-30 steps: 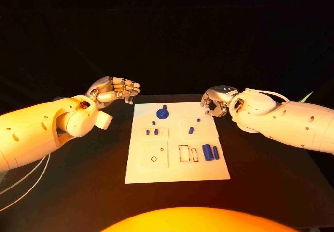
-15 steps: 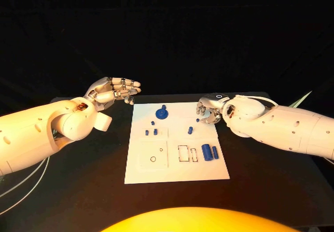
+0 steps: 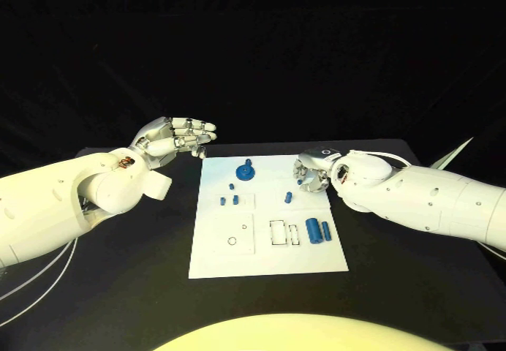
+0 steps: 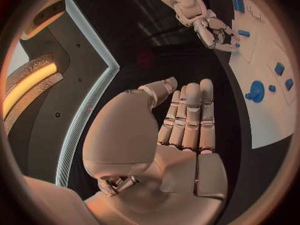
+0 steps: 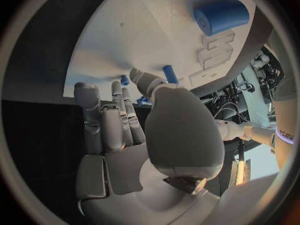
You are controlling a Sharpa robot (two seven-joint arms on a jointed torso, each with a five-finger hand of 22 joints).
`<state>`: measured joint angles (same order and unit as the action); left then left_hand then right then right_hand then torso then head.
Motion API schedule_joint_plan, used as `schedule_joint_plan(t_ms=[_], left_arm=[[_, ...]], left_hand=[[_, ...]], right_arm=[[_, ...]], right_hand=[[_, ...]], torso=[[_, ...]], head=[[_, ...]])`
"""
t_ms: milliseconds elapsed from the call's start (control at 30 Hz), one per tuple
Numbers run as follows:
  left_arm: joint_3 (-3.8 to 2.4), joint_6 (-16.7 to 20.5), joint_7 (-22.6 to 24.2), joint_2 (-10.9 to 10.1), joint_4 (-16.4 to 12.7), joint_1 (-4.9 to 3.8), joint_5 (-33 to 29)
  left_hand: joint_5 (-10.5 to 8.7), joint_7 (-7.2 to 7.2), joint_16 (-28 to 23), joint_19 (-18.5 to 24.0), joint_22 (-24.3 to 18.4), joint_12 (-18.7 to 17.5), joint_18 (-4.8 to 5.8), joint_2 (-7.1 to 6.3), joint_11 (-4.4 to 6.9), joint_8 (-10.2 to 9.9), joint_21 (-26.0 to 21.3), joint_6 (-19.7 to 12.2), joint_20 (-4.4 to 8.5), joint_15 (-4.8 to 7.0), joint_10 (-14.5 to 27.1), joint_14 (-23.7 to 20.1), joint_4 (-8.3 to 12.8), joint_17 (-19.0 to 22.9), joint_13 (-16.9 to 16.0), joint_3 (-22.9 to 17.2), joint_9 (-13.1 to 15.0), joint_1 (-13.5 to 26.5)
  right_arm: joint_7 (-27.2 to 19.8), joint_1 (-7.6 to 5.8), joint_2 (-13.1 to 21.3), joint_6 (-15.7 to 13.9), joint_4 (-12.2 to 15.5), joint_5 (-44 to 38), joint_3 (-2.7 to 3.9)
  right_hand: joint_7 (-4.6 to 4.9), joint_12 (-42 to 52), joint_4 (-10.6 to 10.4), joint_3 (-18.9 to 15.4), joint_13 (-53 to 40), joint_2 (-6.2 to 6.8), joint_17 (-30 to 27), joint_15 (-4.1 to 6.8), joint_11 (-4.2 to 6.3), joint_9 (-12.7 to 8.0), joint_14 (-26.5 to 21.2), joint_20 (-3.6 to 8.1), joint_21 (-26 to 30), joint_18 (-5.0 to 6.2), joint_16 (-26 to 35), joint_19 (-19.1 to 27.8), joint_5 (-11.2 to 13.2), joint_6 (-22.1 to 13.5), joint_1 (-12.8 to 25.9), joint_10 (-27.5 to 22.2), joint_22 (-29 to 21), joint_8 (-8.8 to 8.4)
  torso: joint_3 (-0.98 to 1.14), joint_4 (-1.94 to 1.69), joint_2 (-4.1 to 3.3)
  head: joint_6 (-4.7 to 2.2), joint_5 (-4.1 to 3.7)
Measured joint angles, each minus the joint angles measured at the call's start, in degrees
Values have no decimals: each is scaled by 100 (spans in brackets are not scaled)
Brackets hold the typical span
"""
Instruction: Assemble the parts on the task board
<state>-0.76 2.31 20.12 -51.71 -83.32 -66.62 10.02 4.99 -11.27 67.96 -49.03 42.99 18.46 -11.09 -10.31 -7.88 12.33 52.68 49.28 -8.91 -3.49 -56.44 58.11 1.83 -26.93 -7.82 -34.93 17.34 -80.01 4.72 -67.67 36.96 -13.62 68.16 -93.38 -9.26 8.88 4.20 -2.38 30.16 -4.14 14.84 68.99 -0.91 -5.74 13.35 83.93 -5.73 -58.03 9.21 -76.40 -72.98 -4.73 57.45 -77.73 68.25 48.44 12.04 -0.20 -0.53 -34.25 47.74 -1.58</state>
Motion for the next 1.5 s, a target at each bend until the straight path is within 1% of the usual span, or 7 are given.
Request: schedule_joint_plan(t_ms=[67,167,267,467,500,800,1500], left_arm=[[0,0,1,0,-3,0,-5],[0,0,1,-1,-7,0,-9],[0,-1,0,-2,-8,0,-11],[0,-6,-15,-8,-14,0,-13],[0,-6,-18,-14,-20,0,-13],[0,-4,-32,-30,-45,0,-14],[0,34,-44,-39,-75,0,0]], left_hand=[[0,0,0,0,-2,0,0,0,0,0,0,0,0,0,0,0,0,0,0,0,0,0],[0,0,0,0,-20,0,0,0,1,0,0,0,0,0,2,0,0,0,-1,0,0,0],[0,0,0,0,-21,0,0,0,1,0,0,-1,0,0,2,0,0,1,-1,0,0,0],[0,0,-1,0,-25,0,0,0,1,0,-28,-3,0,0,2,0,0,3,-1,0,0,0],[0,0,-1,0,-25,0,0,0,0,0,-44,-3,0,0,2,0,0,3,-1,0,0,0],[0,0,-65,0,-28,0,0,0,0,0,-44,-3,0,0,2,0,0,5,-1,0,0,0],[0,-31,-66,0,-59,1,0,0,-50,0,-133,-35,0,-29,55,-29,0,11,-1,1,-1,0]], right_arm=[[-17,14,-29,-12,-43,26,0],[-44,36,-61,-25,-92,74,4],[-64,57,-78,-32,-123,113,10],[-72,73,-107,-16,-172,143,24],[-72,73,-111,-11,-179,144,27],[12,76,-153,44,-206,12,44],[473,133,-182,66,-49,-571,74]], right_hand=[[-6,0,0,0,0,-126,3,0,0,8,0,-1,0,0,-40,0,0,6,126,0,8,0],[-18,0,15,271,0,-128,19,1,0,58,0,0,-73,0,-62,0,0,21,126,1,123,1],[-22,0,16,271,0,-129,33,2,-4,110,-1,9,-136,-1,-99,-8,0,85,126,8,211,2],[-70,0,118,435,-2,-430,33,5,0,204,-2,54,-254,-86,-122,-54,0,194,96,46,322,16],[-77,0,118,435,-3,-429,33,68,2,214,-67,61,-266,-86,-147,-62,0,202,96,48,333,16],[-116,-21,178,491,64,-430,34,123,86,311,-21,85,-382,-86,-177,-84,46,304,96,152,516,104],[-132,-58,510,503,61,-430,125,127,114,452,-21,102,-770,-90,-283,-164,91,419,96,280,1021,194]], torso=[[0,0,1],[3,0,0],[4,0,-2],[7,2,-2],[7,3,-2],[13,9,-2],[7,10,0]], head=[[0,2],[6,3],[15,7],[36,14],[38,12],[58,-3],[92,-40]])
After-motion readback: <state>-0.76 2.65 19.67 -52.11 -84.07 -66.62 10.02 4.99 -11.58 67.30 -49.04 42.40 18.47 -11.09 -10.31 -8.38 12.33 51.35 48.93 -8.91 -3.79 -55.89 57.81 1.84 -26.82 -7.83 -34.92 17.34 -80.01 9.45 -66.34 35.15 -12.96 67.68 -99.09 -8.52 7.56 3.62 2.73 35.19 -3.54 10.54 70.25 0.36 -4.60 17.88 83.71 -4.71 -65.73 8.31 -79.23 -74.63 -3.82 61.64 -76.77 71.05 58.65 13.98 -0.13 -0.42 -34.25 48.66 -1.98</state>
